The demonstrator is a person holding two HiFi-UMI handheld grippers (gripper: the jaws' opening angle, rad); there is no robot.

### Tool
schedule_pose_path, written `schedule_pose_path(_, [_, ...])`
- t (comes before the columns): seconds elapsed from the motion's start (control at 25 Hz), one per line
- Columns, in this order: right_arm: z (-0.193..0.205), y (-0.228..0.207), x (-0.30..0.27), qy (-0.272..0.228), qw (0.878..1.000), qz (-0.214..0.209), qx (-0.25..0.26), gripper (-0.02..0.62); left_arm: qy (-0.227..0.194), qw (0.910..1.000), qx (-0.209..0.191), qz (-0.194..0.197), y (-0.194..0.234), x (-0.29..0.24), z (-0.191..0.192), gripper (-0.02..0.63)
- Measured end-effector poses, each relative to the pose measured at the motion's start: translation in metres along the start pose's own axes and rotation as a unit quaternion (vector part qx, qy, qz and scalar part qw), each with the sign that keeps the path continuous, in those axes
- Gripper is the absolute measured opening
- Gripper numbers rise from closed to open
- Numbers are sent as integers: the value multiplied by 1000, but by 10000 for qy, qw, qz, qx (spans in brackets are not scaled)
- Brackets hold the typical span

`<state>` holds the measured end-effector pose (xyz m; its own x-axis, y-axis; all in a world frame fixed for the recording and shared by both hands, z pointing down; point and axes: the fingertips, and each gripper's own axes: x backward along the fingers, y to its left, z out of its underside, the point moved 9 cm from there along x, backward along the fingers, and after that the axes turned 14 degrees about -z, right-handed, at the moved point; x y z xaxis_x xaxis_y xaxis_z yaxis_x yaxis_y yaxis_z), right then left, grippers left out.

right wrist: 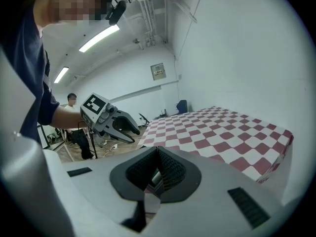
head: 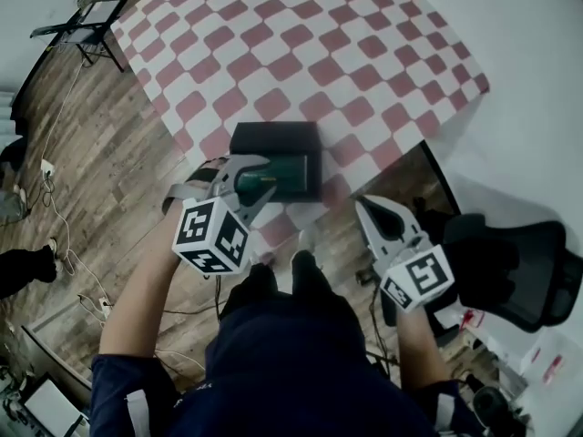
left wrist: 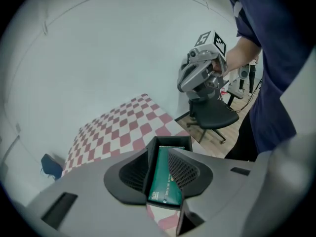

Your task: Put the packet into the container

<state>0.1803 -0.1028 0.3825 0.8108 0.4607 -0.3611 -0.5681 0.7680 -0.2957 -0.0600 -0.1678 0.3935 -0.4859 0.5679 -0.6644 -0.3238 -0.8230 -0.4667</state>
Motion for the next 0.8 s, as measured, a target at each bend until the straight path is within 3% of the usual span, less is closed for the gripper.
schedule_pose_path(0.28, [-20,23,-4,-31,9996,65,275,17,-687,9920,739,-759,11,57,-3,50])
schedule_pose_path(0.8, [-46,75,-14,-161,9962,172,840,17,-1471,9549,2265,-1231,4,127,18,25])
